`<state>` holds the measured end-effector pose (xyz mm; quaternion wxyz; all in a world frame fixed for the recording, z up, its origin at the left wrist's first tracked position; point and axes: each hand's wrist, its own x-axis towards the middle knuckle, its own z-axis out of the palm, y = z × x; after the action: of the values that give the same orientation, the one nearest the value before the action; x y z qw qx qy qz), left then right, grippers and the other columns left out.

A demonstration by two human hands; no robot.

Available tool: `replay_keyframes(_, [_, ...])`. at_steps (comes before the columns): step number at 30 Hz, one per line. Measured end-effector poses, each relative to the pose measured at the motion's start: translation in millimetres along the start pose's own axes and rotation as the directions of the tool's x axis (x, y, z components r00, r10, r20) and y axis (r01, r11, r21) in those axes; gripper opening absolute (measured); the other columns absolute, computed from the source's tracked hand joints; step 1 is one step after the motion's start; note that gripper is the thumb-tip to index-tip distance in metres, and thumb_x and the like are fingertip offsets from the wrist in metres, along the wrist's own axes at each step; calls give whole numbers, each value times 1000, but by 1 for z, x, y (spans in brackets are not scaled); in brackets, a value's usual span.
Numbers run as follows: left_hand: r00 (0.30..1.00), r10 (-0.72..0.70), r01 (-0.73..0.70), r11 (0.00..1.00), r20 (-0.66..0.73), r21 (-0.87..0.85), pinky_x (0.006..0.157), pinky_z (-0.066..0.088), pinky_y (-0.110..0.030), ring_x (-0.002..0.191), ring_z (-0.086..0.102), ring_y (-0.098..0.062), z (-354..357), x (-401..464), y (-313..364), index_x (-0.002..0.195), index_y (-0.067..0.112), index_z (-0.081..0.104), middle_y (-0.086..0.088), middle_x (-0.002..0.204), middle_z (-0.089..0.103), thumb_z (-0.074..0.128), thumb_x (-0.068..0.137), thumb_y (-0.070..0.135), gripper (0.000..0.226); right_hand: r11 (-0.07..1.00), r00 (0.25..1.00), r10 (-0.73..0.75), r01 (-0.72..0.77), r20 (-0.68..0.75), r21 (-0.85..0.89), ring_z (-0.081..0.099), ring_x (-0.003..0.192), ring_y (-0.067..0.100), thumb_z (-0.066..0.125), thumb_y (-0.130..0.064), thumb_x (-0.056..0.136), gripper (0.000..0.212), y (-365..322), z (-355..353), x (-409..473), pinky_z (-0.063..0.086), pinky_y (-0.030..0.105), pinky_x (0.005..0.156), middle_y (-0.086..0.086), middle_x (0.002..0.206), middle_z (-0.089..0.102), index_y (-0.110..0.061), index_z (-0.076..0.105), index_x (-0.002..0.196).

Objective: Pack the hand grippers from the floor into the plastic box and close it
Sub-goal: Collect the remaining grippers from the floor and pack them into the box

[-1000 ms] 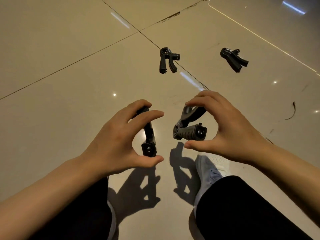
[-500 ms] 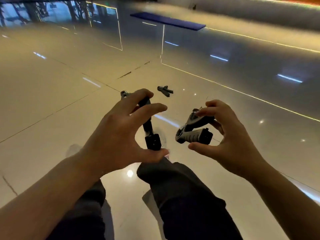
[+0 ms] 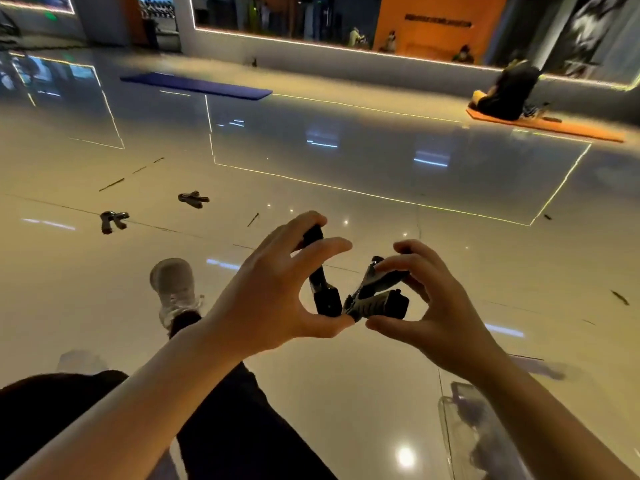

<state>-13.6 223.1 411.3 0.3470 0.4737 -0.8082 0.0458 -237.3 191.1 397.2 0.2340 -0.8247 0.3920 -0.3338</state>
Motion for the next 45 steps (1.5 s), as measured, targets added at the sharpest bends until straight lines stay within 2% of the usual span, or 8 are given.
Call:
replay_keyframes(2, [998, 46, -44, 997, 32, -60, 94, 34, -20, 115, 44, -11, 13, 4, 31, 124, 30, 43, -7, 135, 45, 60, 65, 66, 71, 999, 999, 32, -32, -36, -2, 46, 123, 12, 74, -51, 60, 48, 11, -21, -32, 39, 17, 98, -16, 135, 33, -46, 52, 102])
replay_keyframes(5, [991, 113, -106, 990, 68, -97, 90, 44, -27, 114, 51, -18, 26, 6, 71, 123, 29, 44, -8, 135, 45, 61, 66, 65, 70, 997, 992, 76, -76, -105, 9, 46, 124, 13, 69, -57, 56, 49, 19, -47, -71, 40, 27, 102, -16, 135, 33, -48, 51, 101])
replay_keyframes(8, [981, 174, -164, 980, 84, -116, 90, 46, -28, 113, 53, -22, 35, 5, 101, 122, 27, 45, -10, 134, 46, 61, 67, 63, 68, 995, 983, 102, -102, -151, 12, 46, 124, 17, 79, -47, 56, 50, 20, -68, -103, 38, 33, 105, -13, 135, 34, -45, 54, 99])
replay_keyframes(11, [970, 228, -217, 969, 89, -119, 90, 47, -30, 114, 52, -25, 43, 5, 126, 122, 25, 46, -12, 134, 45, 61, 68, 62, 67, 992, 976, 126, -126, -178, 14, 46, 123, 18, 85, -24, 61, 52, 23, -86, -130, 36, 26, 103, -10, 134, 35, -41, 54, 99])
replay_keyframes(19, [930, 355, -341, 929, 89, -142, 84, 54, -41, 113, 53, -30, 64, 10, 191, 122, 27, 45, -15, 133, 46, 60, 68, 62, 65, 977, 946, 196, -212, -259, -34, 44, 125, 15, 85, -21, 62, 52, 26, -135, -204, 36, 18, 100, -9, 135, 35, -36, 56, 103])
replay_keyframes(28, [904, 412, -393, 907, 119, -154, 85, 50, -34, 110, 54, -31, 94, 14, 252, 120, 24, 50, -17, 128, 48, 69, 64, 56, 68, 948, 898, 275, -313, -345, -59, 44, 125, 17, 83, -36, 58, 50, 35, -187, -283, 38, 39, 107, -14, 132, 36, -46, 56, 100])
replay_keyframes(35, [873, 450, -417, 889, 189, -189, 86, 47, -33, 110, 54, -32, 121, 46, 282, 117, 20, 58, -16, 127, 49, 74, 63, 54, 66, 903, 812, 347, -424, -469, -65, 43, 124, 16, 84, -36, 61, 48, 45, -212, -333, 38, 36, 104, -11, 133, 36, -45, 54, 96])
replay_keyframes(45, [729, 532, -541, 833, 432, -113, 77, 52, -36, 105, 56, -35, 174, 88, 287, 118, 17, 57, -19, 124, 50, 78, 59, 52, 72, 817, 699, 498, -577, -514, 6, 46, 118, 12, 84, -27, 62, 52, 105, -219, -382, 40, 30, 101, -12, 130, 38, -47, 51, 97])
